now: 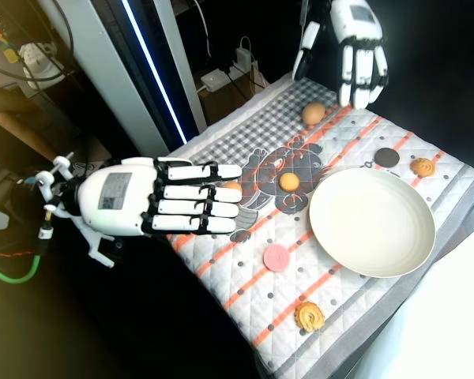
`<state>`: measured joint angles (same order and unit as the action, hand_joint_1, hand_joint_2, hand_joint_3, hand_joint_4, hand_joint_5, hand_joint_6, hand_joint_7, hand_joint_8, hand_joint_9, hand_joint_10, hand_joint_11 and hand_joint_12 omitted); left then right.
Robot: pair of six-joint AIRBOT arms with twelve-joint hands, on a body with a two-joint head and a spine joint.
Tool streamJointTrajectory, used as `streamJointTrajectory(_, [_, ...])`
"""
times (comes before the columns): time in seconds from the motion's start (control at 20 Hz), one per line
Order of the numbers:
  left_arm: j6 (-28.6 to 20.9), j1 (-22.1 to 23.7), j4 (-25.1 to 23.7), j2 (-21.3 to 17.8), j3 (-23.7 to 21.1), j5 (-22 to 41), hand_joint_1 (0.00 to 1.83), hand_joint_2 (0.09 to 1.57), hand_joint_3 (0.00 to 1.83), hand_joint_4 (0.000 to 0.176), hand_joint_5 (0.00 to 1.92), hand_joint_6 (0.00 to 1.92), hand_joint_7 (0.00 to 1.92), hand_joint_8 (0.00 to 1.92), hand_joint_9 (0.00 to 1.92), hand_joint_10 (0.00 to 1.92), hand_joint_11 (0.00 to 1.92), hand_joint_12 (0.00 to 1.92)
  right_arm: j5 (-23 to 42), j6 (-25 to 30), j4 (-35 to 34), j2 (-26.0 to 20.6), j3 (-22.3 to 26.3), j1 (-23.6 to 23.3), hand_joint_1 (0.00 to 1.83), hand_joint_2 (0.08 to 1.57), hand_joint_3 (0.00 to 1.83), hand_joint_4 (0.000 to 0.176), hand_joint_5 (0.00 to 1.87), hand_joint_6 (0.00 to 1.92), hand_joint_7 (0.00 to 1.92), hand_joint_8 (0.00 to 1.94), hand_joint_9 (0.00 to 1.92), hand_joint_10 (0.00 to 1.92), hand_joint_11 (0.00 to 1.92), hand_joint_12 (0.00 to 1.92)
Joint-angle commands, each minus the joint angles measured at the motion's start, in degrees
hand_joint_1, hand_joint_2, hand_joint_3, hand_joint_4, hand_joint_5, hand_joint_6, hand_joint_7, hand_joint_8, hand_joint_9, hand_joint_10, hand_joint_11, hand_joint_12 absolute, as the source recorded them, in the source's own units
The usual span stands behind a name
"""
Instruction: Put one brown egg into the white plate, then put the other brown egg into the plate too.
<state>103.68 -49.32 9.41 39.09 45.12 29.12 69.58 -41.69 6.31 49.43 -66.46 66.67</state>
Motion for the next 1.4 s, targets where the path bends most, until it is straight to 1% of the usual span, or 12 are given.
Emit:
streamJointTrajectory(0.0, [0.03, 1.09, -0.45, 0.33, 0.62, 4.62, 0.90, 0.77, 0.00, 0.176, 0.32, 0.00, 0.39, 0.00, 0.54, 0.01, 0.05, 1.05, 6.52, 0.22, -1.73, -0.03, -0.17, -0.33, 0.26, 1.17, 0.00, 0.170, 0.11, 0.01, 0.04, 0.01, 0.00, 0.00, 0.03, 0.01])
streamJointTrajectory(0.2, [0.20, 1.60, -0.67, 2.20, 2.25, 0.50, 0.96, 0.80, 0.00, 0.167, 0.37, 0.00, 0.48, 0.01, 0.62, 0.02, 0.12, 1.08, 6.51, 0.22, -1.73, -0.03, -0.14, -0.33, 0.26, 1.18, 0.00, 0.151, 0.13, 0.01, 0.07, 0.01, 0.02, 0.01, 0.05, 0.02])
streamJointTrajectory(0.35, [1.02, 2.34, -0.67, 3.70, 3.26, -2.08, 1.03, 0.86, 0.00, 0.139, 0.43, 0.00, 0.54, 0.01, 0.66, 0.01, 0.17, 1.01, 6.51, 0.22, -1.73, -0.03, -0.09, -0.32, 0.26, 1.18, 0.00, 0.148, 0.13, 0.00, 0.09, 0.01, 0.03, 0.01, 0.05, 0.02])
streamJointTrajectory(0.5, [1.02, 3.07, -0.66, 5.23, 4.37, -4.02, 1.07, 0.87, 0.00, 0.122, 0.47, 0.00, 0.66, 0.01, 0.74, 0.02, 0.24, 0.95, 6.52, 0.22, -1.74, -0.03, -0.06, -0.32, 0.28, 1.19, 0.00, 0.126, 0.14, 0.00, 0.12, 0.01, 0.05, 0.01, 0.04, 0.01])
streamJointTrajectory(0.85, [1.02, 3.38, 0.54, 5.94, 5.14, -4.86, 1.07, 0.89, 0.00, 0.089, 0.57, 0.01, 0.79, 0.02, 0.82, 0.03, 0.29, 0.97, 6.52, 0.22, -1.75, -0.03, -0.06, -0.32, 0.31, 1.20, 0.00, 0.120, 0.14, 0.00, 0.13, 0.00, 0.07, 0.01, 0.05, 0.01])
streamJointTrajectory(1.0, [1.01, 3.40, 1.01, 6.22, 5.19, -4.54, 1.06, 0.90, 0.00, 0.057, 0.69, 0.00, 0.95, 0.01, 0.94, 0.04, 0.33, 1.11, 6.52, 0.22, -1.77, -0.03, -0.06, -0.32, 0.31, 1.20, 0.00, 0.110, 0.15, 0.00, 0.13, 0.00, 0.07, 0.01, 0.07, 0.02])
streamJointTrajectory(1.05, [1.01, 3.43, 1.39, 6.44, 5.33, -4.50, 1.04, 0.94, 0.00, 0.021, 0.84, 0.01, 1.09, 0.03, 1.00, 0.06, 0.30, 1.22, 6.52, 0.22, -1.79, -0.03, -0.06, -0.32, 0.32, 1.20, 0.00, 0.104, 0.15, 0.00, 0.12, 0.00, 0.07, 0.01, 0.08, 0.02])
streamJointTrajectory(1.1, [1.01, 3.45, 1.75, 6.63, 5.47, -4.40, 1.02, 0.96, 0.00, 0.000, 0.95, 0.01, 1.18, 0.03, 1.04, 0.08, 0.27, 1.29, 6.52, 0.22, -1.79, -0.03, -0.06, -0.32, 0.32, 1.20, 0.00, 0.102, 0.14, 0.00, 0.12, 0.00, 0.08, 0.01, 0.09, 0.03])
streamJointTrajectory(1.15, [1.01, 3.45, 2.04, 6.80, 5.59, -4.11, 1.07, 1.00, 0.00, 0.140, 1.16, 0.44, 1.26, 0.02, 1.07, 0.12, 0.25, 1.38, 6.52, 0.22, -1.80, -0.03, -0.06, -0.32, 0.33, 1.20, 0.00, 0.093, 0.14, 0.00, 0.12, 0.00, 0.08, 0.01, 0.09, 0.03])
streamJointTrajectory(1.2, [1.01, 3.47, 2.14, 6.89, 5.66, -3.94, 1.07, 1.02, 0.00, 0.169, 1.17, 0.60, 1.29, 0.01, 1.08, 0.16, 0.24, 1.44, 6.52, 0.22, -1.80, -0.03, -0.06, -0.32, 0.33, 1.20, 0.00, 0.099, 0.14, 0.00, 0.12, 0.00, 0.08, 0.00, 0.09, 0.03])
streamJointTrajectory(1.25, [1.01, 3.68, 2.30, 7.07, 5.89, -3.66, 1.07, 1.04, 0.00, 0.175, 1.15, 0.67, 1.32, 0.01, 1.02, 0.35, 0.26, 1.50, 6.52, 0.22, -1.80, -0.03, -0.06, -0.32, 0.33, 1.20, 0.00, 0.100, 0.13, 0.00, 0.12, 0.00, 0.08, 0.01, 0.09, 0.03])
streamJointTrajectory(1.35, [1.01, 4.13, 2.69, 7.24, 6.44, -3.39, 1.11, 1.02, 0.00, 0.103, 1.22, 0.56, 1.37, 0.01, 0.91, 0.78, 0.31, 1.59, 6.52, 0.22, -1.81, -0.03, -0.06, -0.32, 0.33, 1.20, 0.00, 0.096, 0.14, 0.00, 0.13, 0.00, 0.08, 0.01, 0.11, 0.03])
